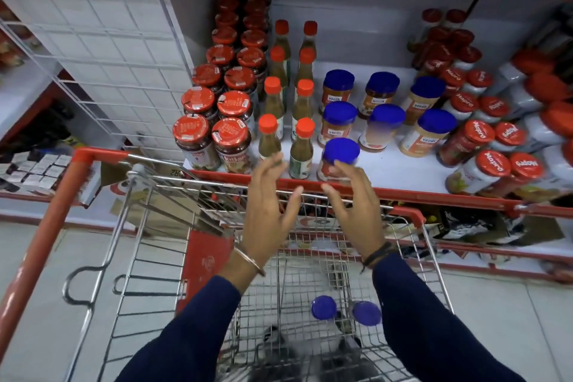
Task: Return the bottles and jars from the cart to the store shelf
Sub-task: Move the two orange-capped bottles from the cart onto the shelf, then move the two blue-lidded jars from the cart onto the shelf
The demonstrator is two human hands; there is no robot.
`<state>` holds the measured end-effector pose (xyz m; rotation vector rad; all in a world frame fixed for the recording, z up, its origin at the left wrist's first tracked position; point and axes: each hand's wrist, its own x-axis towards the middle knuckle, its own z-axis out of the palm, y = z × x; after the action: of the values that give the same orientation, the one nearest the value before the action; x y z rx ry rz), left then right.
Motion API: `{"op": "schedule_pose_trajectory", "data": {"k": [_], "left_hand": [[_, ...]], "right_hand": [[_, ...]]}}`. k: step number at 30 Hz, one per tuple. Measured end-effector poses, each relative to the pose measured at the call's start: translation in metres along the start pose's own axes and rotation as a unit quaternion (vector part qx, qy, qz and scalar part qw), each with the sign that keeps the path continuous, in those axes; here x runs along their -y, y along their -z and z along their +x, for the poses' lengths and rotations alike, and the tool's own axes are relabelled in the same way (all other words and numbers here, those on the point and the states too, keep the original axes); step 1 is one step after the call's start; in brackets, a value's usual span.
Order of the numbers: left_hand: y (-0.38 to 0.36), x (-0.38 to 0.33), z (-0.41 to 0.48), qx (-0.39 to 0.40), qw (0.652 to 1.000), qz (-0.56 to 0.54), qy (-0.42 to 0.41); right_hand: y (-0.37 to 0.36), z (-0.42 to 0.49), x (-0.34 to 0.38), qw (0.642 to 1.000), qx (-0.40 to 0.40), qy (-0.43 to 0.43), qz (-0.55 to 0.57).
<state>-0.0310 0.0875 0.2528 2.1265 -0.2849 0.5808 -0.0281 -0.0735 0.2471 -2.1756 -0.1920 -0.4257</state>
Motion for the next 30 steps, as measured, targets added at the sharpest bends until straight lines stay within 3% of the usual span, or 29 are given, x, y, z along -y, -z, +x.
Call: {"op": "schedule_pose_trajectory", "data": {"k": [6, 10, 13, 15, 21, 24, 30], "left_hand": [[-0.059, 0.026, -0.088, 0.175, 0.979, 0.002, 0.101], [-0.101, 0.057, -0.148, 0.323, 0.932, 0.062, 0.154], [-0.128, 0.073, -0.187, 0.441, 0.86, 0.114, 0.228], [-0.143, 0.083, -0.208, 0.484, 0.827, 0.128, 0.256], [-0.174, 0.089, -0.236, 0.504, 0.79, 0.168, 0.306], [-0.185, 0.088, -0.237, 0.51, 0.773, 0.179, 0.332], [-0.192, 0.091, -0.231, 0.535, 0.764, 0.191, 0.304]], "right_hand": [[0.008, -0.092, -0.09, 0.97, 0.188, -0.112, -0.104], [0.004, -0.14, -0.156, 0.882, 0.379, -0.221, -0.173], [-0.003, -0.17, -0.189, 0.808, 0.483, -0.264, -0.212], [-0.01, -0.183, -0.205, 0.777, 0.527, -0.263, -0.222], [-0.035, -0.195, -0.236, 0.728, 0.582, -0.228, -0.282], [-0.04, -0.196, -0.24, 0.72, 0.58, -0.211, -0.317], [-0.028, -0.188, -0.243, 0.759, 0.551, -0.198, -0.285]]}}
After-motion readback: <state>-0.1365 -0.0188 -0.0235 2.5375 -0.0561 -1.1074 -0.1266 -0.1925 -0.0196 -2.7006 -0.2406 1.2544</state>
